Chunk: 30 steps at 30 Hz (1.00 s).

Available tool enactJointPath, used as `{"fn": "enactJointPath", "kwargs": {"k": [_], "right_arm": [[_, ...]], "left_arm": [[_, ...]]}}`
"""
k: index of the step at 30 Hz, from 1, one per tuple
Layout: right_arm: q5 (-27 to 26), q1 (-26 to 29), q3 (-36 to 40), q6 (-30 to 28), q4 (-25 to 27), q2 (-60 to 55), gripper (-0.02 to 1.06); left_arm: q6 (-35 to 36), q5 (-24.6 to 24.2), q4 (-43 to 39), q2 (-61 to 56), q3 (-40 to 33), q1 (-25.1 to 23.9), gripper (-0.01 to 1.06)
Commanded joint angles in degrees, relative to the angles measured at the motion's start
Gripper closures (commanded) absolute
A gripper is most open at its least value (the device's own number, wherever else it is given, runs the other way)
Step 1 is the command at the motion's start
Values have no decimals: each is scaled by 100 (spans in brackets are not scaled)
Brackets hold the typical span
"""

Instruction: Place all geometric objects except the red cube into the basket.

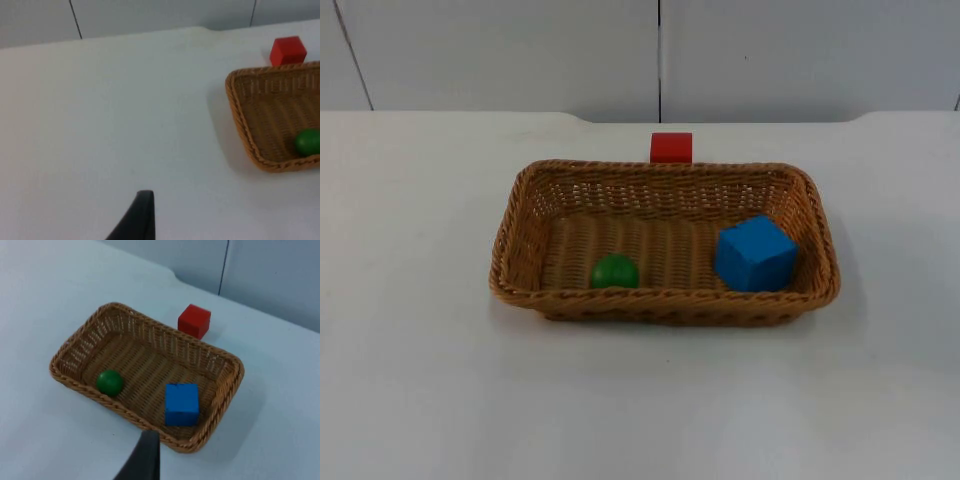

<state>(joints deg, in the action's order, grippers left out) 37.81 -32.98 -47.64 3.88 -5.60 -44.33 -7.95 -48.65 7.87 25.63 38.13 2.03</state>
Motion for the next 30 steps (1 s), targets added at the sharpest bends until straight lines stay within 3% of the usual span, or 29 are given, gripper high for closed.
{"fn": "enactJointPath", "kwargs": {"k": [1, 6, 10, 14, 18, 25, 30], "right_arm": [[50, -42, 450, -32, 48, 1029, 17], [93, -42, 852, -32, 163, 2238, 17], [453, -42, 978, -32, 163, 2922, 17], [1475, -42, 1006, -48, 139, 3932, 17], [2032, -42, 1006, -48, 124, 4389, 17], [3178, -41, 1125, -48, 101, 4433, 17], [2818, -41, 1652, -48, 101, 4433, 17]], "left_arm": [[-13, -226, 64, -645, -16, -14, 0], [-13, -565, 83, -1425, -76, -14, 0], [-13, -717, 105, -2040, -432, -14, 0], [-13, -1022, 2, -2563, -705, -14, 0], [-13, -1293, 71, -2563, -778, -14, 0], [40, -1305, 43, -2563, -960, -14, 0], [40, -1305, 43, -2563, -960, -14, 0]]}}
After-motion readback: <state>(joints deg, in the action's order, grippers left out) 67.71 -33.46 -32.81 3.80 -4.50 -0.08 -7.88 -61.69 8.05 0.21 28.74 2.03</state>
